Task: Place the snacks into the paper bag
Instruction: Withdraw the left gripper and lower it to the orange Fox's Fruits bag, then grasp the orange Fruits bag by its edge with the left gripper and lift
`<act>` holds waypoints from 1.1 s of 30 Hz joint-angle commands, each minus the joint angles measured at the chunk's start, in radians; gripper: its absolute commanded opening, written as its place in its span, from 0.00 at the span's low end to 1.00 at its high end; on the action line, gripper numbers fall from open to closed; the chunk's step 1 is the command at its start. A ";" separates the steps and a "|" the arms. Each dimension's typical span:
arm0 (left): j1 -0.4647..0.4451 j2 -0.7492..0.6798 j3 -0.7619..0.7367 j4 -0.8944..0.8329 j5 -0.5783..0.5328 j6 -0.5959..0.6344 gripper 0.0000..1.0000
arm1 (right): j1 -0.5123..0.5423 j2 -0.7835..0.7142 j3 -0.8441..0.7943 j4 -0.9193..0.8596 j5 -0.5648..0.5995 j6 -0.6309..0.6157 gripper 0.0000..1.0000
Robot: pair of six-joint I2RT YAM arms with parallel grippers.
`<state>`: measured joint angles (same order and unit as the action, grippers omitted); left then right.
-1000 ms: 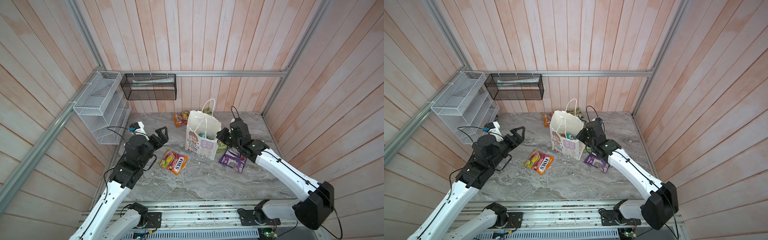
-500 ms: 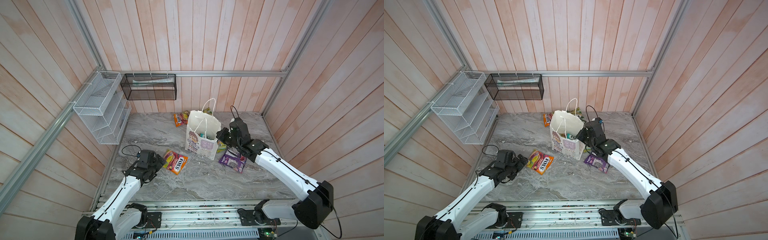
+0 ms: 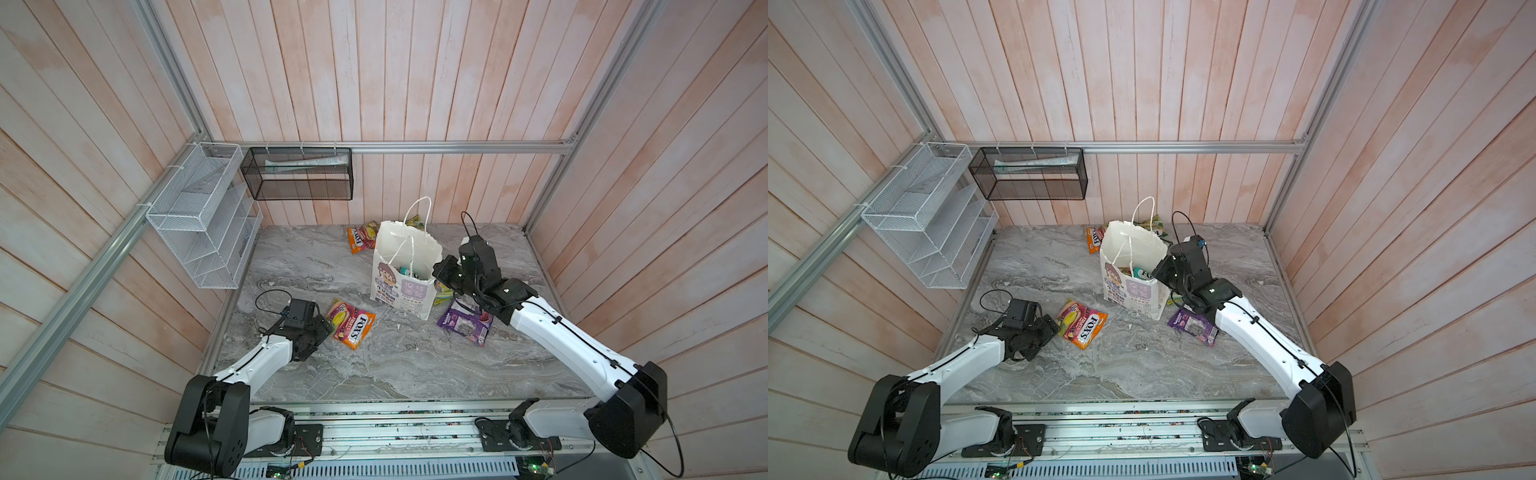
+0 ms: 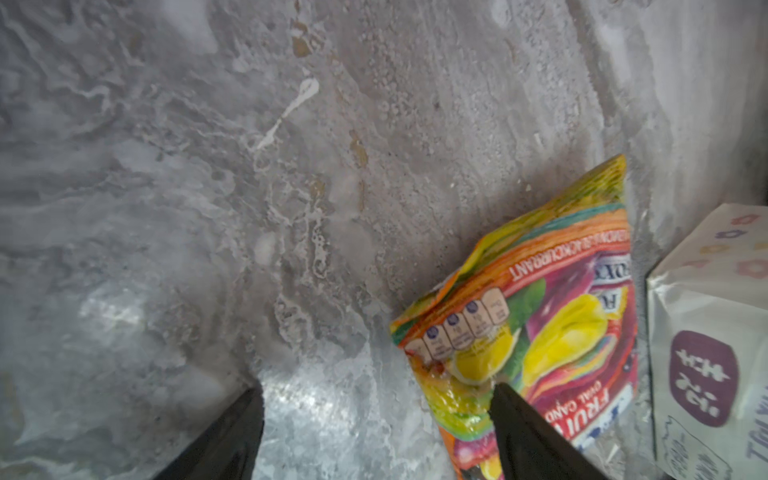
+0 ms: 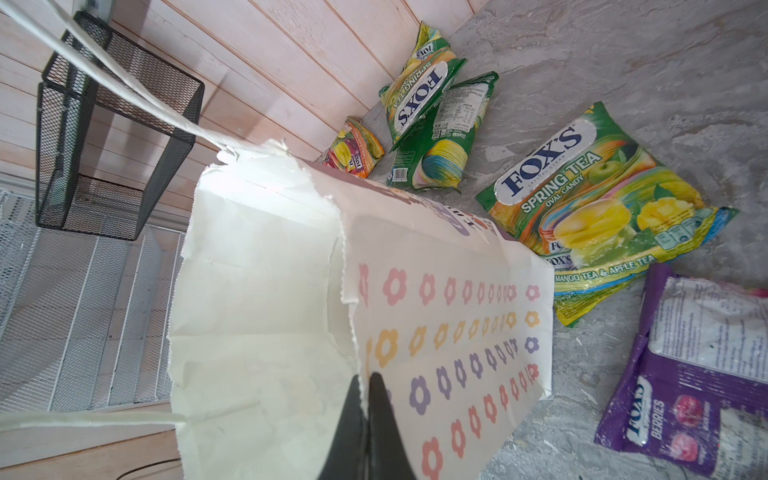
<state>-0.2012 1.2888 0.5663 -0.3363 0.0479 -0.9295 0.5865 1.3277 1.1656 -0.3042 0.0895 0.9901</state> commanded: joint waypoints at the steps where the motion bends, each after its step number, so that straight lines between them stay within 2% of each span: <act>1: -0.013 0.047 0.043 0.063 0.009 0.062 0.87 | -0.002 -0.019 -0.001 -0.019 0.027 -0.015 0.00; 8: -0.075 0.103 0.109 0.021 -0.078 0.092 0.86 | -0.005 -0.022 -0.004 -0.018 0.031 -0.011 0.00; 13: -0.082 0.145 0.127 0.023 -0.105 0.099 0.78 | -0.005 -0.018 -0.010 -0.011 0.023 -0.008 0.00; 20: -0.106 0.210 0.159 0.000 -0.159 0.126 0.75 | -0.004 -0.013 -0.007 -0.007 0.011 -0.007 0.00; 33: -0.120 0.203 0.147 0.066 -0.101 0.108 0.51 | -0.004 -0.022 -0.013 -0.012 0.010 -0.004 0.00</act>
<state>-0.3149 1.4967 0.7109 -0.2760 -0.0757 -0.8211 0.5861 1.3235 1.1625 -0.3080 0.0921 0.9909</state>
